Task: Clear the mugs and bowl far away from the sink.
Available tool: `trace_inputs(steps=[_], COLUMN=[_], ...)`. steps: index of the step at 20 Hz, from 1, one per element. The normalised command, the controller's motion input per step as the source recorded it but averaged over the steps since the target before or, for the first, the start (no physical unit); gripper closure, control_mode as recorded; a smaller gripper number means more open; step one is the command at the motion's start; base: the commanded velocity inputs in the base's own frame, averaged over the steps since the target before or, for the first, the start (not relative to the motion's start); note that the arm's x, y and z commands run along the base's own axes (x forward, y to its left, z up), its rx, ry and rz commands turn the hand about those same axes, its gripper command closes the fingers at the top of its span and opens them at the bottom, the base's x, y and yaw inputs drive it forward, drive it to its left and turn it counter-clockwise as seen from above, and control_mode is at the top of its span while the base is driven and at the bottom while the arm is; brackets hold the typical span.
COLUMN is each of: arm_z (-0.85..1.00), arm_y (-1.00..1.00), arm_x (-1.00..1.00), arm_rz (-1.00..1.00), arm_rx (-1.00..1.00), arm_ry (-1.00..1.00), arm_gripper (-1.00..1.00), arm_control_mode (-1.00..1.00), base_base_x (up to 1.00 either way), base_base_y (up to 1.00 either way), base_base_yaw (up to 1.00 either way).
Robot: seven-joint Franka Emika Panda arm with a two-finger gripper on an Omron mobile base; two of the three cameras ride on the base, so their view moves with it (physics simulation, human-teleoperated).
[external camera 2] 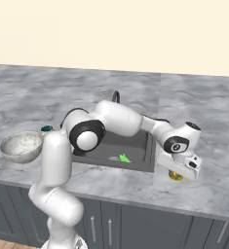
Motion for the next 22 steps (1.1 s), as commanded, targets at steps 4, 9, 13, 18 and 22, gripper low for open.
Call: trace_inputs(steps=[4,9,13,18,22], arm_z=[0.07,0.77,1.0,1.0,0.92], arm_y=[0.21,0.13,0.28,0.98,0.91], arm_x=[0.0,-0.15,-0.62,-0.77,-0.58], arm_rz=[0.04,0.01,-0.01,-0.01,-0.04], arm_rx=[0.0,-0.01,-0.14,-0.15,-0.13], arm_ry=[0.0,0.01,0.0,-0.04,-0.03], arm_gripper=[1.0,1.0,1.0,1.0,1.0], arm_control_mode=[-1.0,-1.0,-1.0,-1.0,-1.0], base_base_x=[0.0,0.0,0.0,0.0,0.0], base_base_y=[0.0,0.0,0.0,0.0,0.0], base_base_yaw=[0.0,0.0,0.0,0.0,0.0])
